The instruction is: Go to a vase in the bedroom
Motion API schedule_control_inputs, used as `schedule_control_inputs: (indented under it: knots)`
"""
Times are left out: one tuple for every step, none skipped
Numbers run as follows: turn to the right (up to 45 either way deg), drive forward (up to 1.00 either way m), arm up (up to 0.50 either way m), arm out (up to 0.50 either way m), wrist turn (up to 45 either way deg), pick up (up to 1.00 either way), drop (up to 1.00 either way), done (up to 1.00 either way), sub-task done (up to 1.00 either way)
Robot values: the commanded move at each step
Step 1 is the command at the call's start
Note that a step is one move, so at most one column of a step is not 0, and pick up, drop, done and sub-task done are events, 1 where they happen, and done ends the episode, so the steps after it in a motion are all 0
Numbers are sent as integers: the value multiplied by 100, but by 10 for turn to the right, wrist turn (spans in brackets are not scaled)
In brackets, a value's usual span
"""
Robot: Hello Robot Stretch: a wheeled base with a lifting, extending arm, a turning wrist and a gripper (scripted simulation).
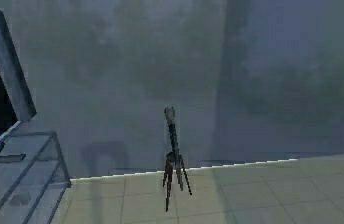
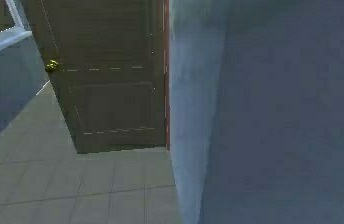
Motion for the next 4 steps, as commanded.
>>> schedule_control_inputs:
  knots:
    - [450,0,0,0,0,0,0,0,0]
    - [120,0,0,0,0,0,0,0,0]
    - [0,30,0,0,0,0,0,0,0]
    - [-120,0,0,0,0,0,0,0,0]
